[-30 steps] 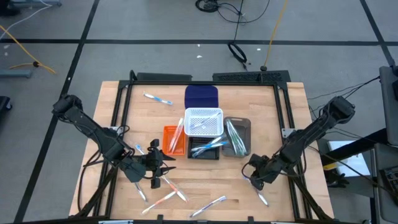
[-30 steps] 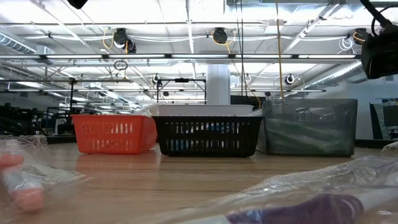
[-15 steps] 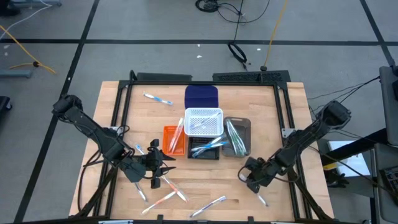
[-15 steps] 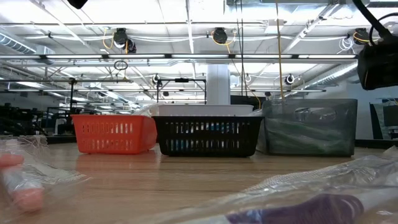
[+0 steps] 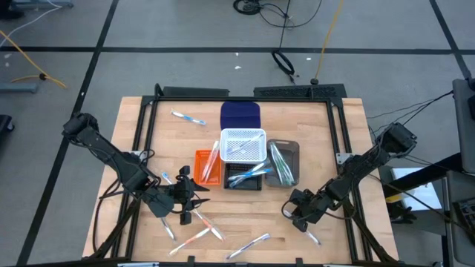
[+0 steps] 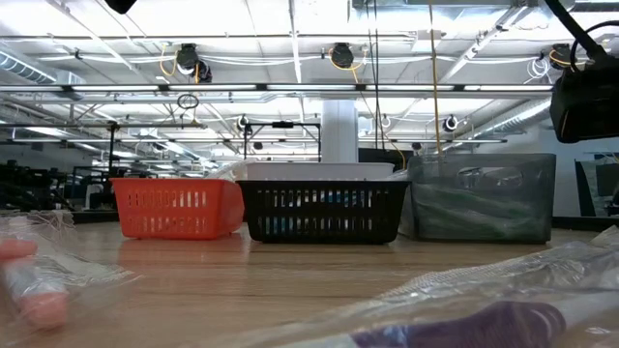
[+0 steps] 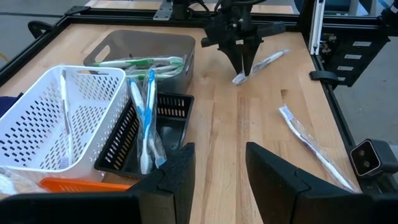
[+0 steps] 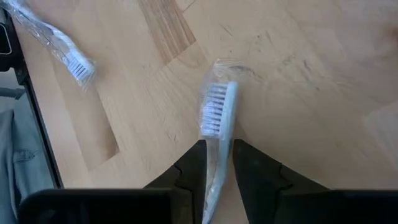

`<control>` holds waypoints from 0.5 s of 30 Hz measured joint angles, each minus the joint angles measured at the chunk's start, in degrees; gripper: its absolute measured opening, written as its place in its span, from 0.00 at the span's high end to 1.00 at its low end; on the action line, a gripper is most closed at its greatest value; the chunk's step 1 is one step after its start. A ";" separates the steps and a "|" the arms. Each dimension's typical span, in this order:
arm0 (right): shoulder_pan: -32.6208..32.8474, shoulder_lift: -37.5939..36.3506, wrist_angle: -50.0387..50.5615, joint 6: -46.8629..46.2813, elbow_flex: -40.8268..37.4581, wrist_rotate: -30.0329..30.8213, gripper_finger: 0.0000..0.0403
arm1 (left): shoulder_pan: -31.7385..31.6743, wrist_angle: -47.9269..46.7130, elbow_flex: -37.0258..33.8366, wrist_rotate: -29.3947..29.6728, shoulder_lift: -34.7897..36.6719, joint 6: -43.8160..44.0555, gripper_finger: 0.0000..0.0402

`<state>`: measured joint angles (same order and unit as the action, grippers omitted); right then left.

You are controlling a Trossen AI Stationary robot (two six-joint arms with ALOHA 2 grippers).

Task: Pick & Place Toothbrushes
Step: Put the purple toothbrush into the white basket

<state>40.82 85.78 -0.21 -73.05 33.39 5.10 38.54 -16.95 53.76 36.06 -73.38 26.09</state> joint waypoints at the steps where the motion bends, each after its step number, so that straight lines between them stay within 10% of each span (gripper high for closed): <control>1: 0.00 0.00 -0.15 0.04 0.00 -0.14 0.82 | 0.00 0.02 0.00 0.02 0.00 0.00 0.64; 15: 0.00 -0.99 -1.85 -0.39 -0.14 -0.15 0.99 | 0.00 0.04 0.00 0.02 0.00 -0.04 0.64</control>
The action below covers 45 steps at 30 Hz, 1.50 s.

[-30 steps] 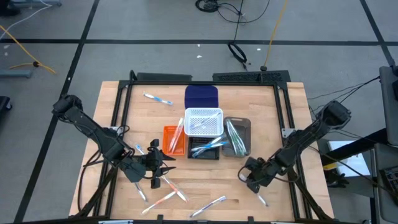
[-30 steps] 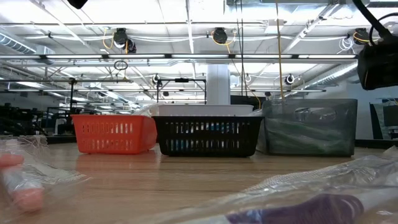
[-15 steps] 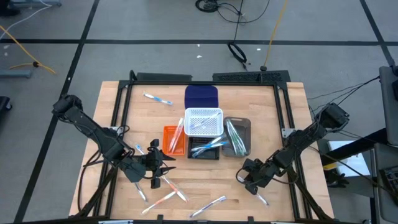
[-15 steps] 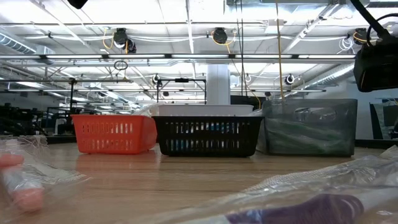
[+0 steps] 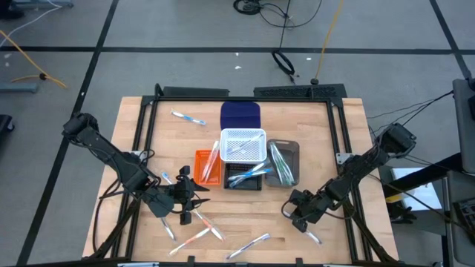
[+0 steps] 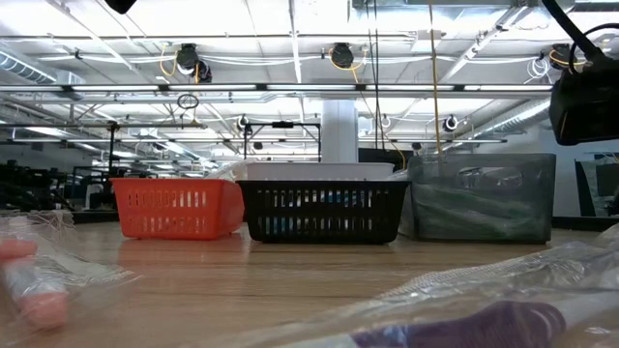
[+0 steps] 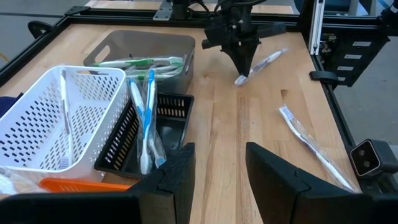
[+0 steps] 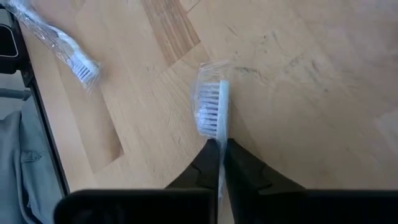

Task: Pick & Place Toothbrushes
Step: Put the purple toothbrush into the white basket

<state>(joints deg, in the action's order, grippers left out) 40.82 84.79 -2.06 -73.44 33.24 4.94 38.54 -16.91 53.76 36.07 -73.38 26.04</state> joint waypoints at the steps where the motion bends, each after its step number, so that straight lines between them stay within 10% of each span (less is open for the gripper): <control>1: 0.00 -0.40 0.09 0.16 -0.04 0.38 0.99 | 0.00 0.00 0.00 0.00 0.00 0.00 0.64; 12: -0.62 -10.97 -2.31 10.47 -0.10 12.31 1.00 | -1.80 2.17 0.00 0.43 0.00 -0.16 0.64; 21: -1.89 -16.20 -24.05 39.65 -0.08 23.54 1.00 | -3.93 13.68 0.02 0.44 -0.71 -6.55 0.64; 32: -5.97 -16.06 -48.22 70.28 0.01 23.83 1.00 | -9.36 36.09 0.00 -2.08 -7.38 -18.19 0.64; 45: -9.50 -16.06 -55.57 80.82 0.01 23.53 1.00 | -18.59 61.62 0.02 -18.23 -20.85 -17.15 0.64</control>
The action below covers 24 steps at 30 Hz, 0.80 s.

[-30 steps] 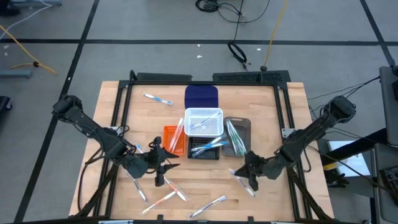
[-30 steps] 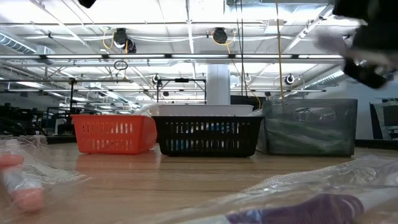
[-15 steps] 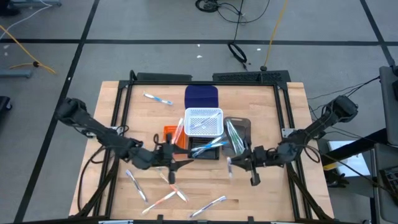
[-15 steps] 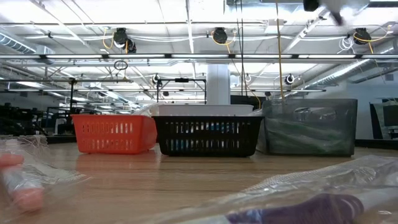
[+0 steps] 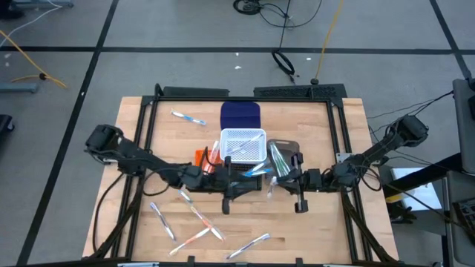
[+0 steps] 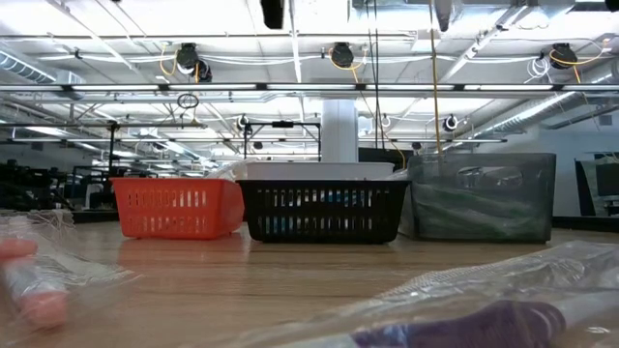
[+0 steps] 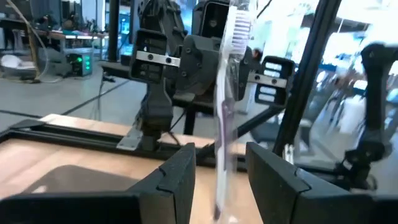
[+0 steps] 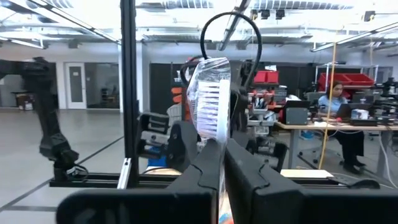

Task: Pick & Place Toothbrushes
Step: Put the purple toothbrush into the white basket

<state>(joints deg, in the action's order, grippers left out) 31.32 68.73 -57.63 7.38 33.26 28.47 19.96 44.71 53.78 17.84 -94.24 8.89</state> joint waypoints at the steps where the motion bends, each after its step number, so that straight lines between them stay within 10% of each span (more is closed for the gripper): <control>1: -0.31 0.00 -0.03 0.00 0.00 -0.02 1.00 | -0.54 1.63 0.00 -0.80 -0.92 0.89 0.64; 9: -2.35 0.94 -0.14 -0.42 0.00 -0.13 1.00 | -3.72 7.39 -0.02 -9.44 -5.29 6.27 0.64; 24: -6.57 4.38 -5.72 -2.14 -0.02 -5.14 1.00 | -4.58 7.85 -0.02 -7.46 -5.99 3.79 0.64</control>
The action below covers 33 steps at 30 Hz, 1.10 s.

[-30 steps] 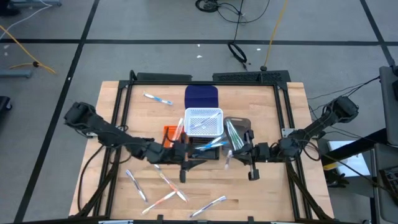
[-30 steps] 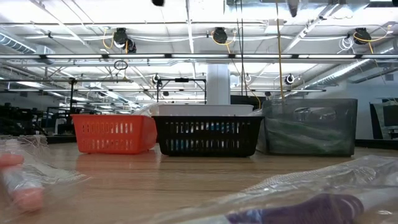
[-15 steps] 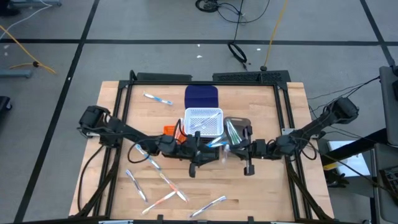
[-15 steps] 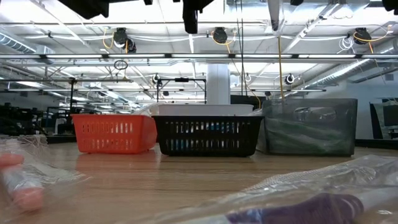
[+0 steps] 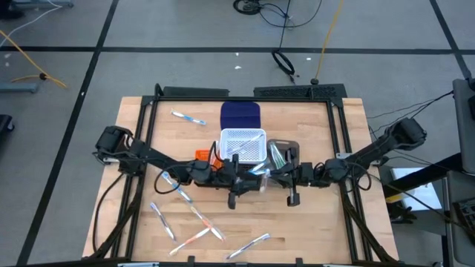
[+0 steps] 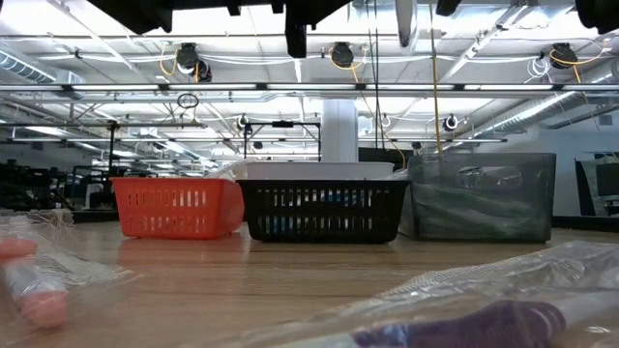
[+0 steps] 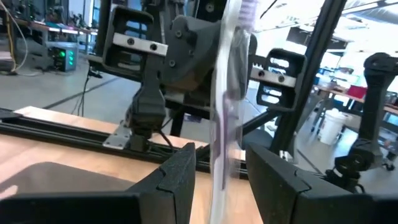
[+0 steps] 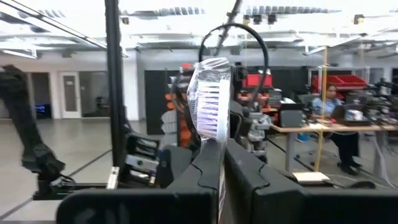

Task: Pick & Place Toothbrushes
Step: Put the purple toothbrush into the white basket

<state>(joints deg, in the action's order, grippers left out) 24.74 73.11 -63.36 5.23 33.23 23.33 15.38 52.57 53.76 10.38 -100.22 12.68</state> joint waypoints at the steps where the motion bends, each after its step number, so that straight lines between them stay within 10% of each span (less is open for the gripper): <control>1: -0.14 0.16 0.12 -0.16 0.00 0.43 1.00 | 0.00 0.01 0.00 -0.03 0.00 -0.16 0.64; 20: -4.17 3.99 -5.09 -3.15 0.00 -3.91 1.00 | -1.86 -0.52 0.00 1.33 0.00 -1.66 0.66; 33: -4.12 3.99 -4.04 -3.04 0.00 -4.07 1.00 | -1.86 -0.58 -0.04 -1.57 0.00 -3.38 0.98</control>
<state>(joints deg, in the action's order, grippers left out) 20.62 77.10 -67.40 2.20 33.23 19.26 13.52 51.99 53.71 8.82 -100.22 9.30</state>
